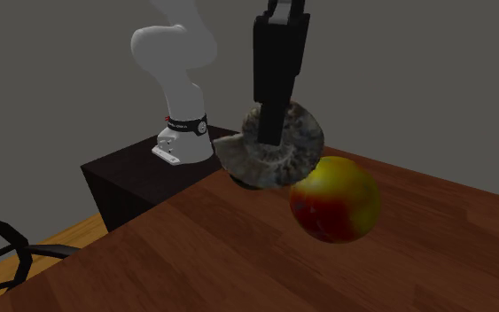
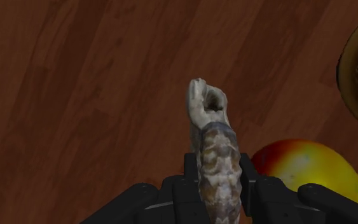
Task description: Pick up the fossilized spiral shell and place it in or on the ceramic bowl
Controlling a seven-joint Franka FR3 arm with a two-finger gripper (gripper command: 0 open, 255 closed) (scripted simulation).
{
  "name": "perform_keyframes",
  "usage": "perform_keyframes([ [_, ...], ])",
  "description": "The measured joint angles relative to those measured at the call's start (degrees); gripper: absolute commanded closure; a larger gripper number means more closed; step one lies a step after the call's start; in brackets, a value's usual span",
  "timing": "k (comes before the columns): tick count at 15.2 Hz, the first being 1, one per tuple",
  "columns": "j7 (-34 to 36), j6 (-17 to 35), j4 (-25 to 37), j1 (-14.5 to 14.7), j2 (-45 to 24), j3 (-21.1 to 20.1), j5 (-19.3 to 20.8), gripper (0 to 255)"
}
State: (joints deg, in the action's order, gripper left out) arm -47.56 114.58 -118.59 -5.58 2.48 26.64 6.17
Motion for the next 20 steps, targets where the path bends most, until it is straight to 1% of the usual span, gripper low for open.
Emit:
perform_keyframes([
  [4, 5.12, -0.46, -8.01, 0.92, 8.67, -2.24, 3.62, 255],
  [5, 6.27, -0.20, -9.94, 1.04, 10.34, -2.82, 4.19, 255],
  [10, 13.04, -2.49, -19.19, 1.57, 21.42, -7.41, 6.50, 255],
  [15, 18.71, -5.96, -26.71, 2.20, 31.68, -12.37, 6.24, 255],
  [19, 22.79, -9.75, -30.85, 3.32, 39.10, -16.46, 4.41, 255],
  [20, 23.54, -9.86, -31.85, 3.56, 40.11, -17.13, 4.05, 255],
])
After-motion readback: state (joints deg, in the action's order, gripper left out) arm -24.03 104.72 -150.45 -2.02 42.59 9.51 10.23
